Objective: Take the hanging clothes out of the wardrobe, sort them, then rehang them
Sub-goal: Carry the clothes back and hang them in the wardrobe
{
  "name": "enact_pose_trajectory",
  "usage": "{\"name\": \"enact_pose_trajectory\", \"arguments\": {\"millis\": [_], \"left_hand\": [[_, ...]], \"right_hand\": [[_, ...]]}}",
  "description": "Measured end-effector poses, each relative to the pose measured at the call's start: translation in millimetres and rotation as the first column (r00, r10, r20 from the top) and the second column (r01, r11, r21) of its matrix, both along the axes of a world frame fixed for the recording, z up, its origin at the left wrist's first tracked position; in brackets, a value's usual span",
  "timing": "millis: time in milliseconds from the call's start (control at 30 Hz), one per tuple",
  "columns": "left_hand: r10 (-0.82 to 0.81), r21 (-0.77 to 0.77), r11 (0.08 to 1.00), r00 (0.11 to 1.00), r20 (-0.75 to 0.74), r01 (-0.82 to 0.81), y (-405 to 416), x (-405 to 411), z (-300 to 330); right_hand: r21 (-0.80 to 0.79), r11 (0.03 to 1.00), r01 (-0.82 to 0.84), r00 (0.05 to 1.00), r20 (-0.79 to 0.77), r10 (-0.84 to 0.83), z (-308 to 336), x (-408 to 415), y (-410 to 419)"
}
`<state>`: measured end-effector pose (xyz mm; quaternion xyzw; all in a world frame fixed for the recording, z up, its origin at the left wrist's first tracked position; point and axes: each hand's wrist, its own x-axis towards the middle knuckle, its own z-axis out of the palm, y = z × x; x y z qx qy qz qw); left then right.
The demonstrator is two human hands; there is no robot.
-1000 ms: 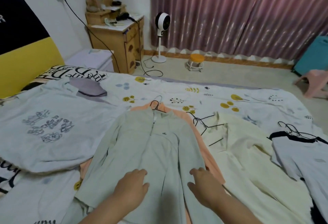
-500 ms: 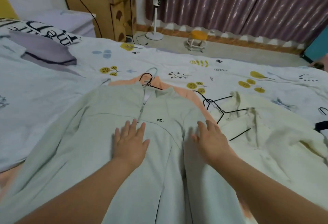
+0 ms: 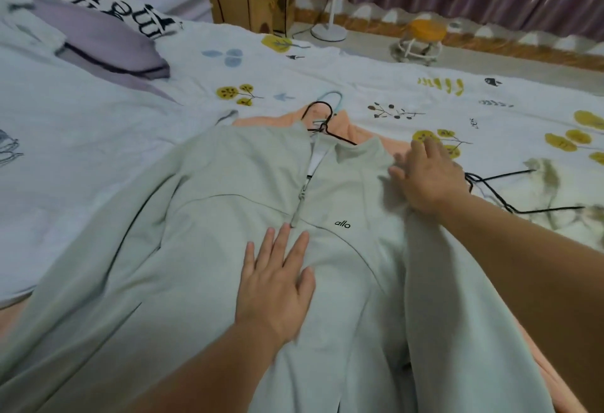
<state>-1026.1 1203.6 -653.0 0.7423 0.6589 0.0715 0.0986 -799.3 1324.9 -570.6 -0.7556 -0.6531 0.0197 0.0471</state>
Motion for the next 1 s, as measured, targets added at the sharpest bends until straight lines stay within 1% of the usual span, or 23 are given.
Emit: {"name": "enact_pose_trajectory", "arguments": {"millis": [33,133,200,300,367,433,533,600,667,700,800,867,900,933,967,1000], "left_hand": [[-0.003,-0.002,1.000,1.000,0.023,0.003,-0.4,-0.1,-0.9],[-0.003,0.003,1.000,0.999,0.049,0.002,1.4,-2.9,-5.8],[-0.008,0.029,1.000,0.998,0.063,0.006,2.2,-4.1,-7.1],[-0.012,0.070,0.998,0.999,0.041,0.009,5.0,-6.1,-13.7],[0.001,0.083,0.997,0.999,0.047,-0.004,5.3,-5.9,-16.5],[0.001,0.079,0.997,0.998,0.060,-0.006,5.7,-5.8,-15.8],[-0.011,0.071,0.997,0.999,0.049,0.007,5.6,-5.9,-15.0],[-0.010,0.057,0.998,1.000,0.024,0.009,8.3,-6.0,-12.9],[0.008,0.055,0.998,1.000,0.026,-0.009,8.6,-4.4,-8.2],[0.014,0.022,1.000,0.999,0.034,-0.015,7.5,-4.5,-4.7],[-0.026,-0.044,0.999,0.998,-0.062,0.023,3.0,-3.5,4.0],[-0.078,-0.101,0.993,0.991,-0.112,0.067,-3.6,-6.5,12.7],[-0.115,-0.159,0.983,0.985,-0.127,0.095,-9.7,-10.7,18.2],[-0.157,-0.181,0.974,0.982,-0.108,0.136,-17.0,-14.3,25.9],[-0.180,-0.124,0.977,0.983,-0.046,0.174,-25.0,-17.2,36.0],[-0.195,0.014,0.981,0.980,0.032,0.195,-33.2,-21.1,48.6]], "right_hand": [[-0.022,1.000,0.001,1.000,0.025,0.000,-1.0,-0.4,9.1],[-0.160,0.987,0.023,0.994,0.107,-0.005,-8.1,-1.3,29.3],[-0.235,0.971,0.037,0.996,0.090,-0.016,-14.2,0.8,35.7],[-0.259,0.965,0.043,0.999,0.034,-0.036,-14.6,-1.7,42.8],[-0.284,0.959,0.003,0.999,0.031,0.006,-11.6,-8.2,42.0],[-0.247,0.968,-0.046,0.998,0.034,0.056,-9.8,-17.0,31.9],[-0.055,0.996,-0.070,0.996,0.043,0.072,-12.7,-33.9,-3.4],[0.000,0.996,-0.089,0.995,0.051,0.089,-13.3,-46.1,-33.0],[-0.034,0.996,-0.083,0.996,0.037,0.084,-9.2,-57.0,-61.9],[-0.064,0.995,-0.073,0.997,0.017,0.074,-5.9,-61.7,-75.1],[-0.122,0.990,-0.067,0.997,-0.047,0.062,8.7,-71.1,-114.0],[-0.115,0.988,-0.105,0.984,-0.157,0.086,23.2,-75.6,-139.1],[-0.106,0.986,-0.131,0.970,-0.217,0.106,31.3,-77.1,-150.8],[-0.093,0.984,-0.151,0.957,-0.265,0.122,39.8,-78.3,-162.6],[-0.088,0.983,-0.164,0.948,-0.288,0.133,47.7,-79.0,-173.6],[-0.083,0.982,-0.170,0.948,-0.287,0.140,55.4,-79.2,-184.1]]}}
